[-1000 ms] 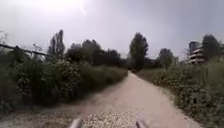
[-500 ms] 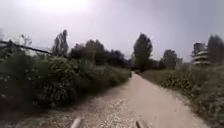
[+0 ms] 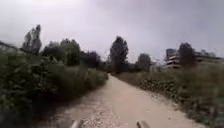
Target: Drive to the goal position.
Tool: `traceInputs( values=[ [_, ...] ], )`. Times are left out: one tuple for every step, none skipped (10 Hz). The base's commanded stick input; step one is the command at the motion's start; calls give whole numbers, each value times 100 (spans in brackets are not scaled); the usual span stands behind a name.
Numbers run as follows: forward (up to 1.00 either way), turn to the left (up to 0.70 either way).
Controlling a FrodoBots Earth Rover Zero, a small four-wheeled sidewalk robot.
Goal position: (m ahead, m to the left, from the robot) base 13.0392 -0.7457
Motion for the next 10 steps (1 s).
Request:
traceInputs(
  values=[
    [85, 0],
    [85, 0],
    [85, 0],
    [85, 0],
    [85, 0],
    [85, 0],
    [85, 0],
    [85, 0],
    [85, 0],
    [85, 0]
  ],
)
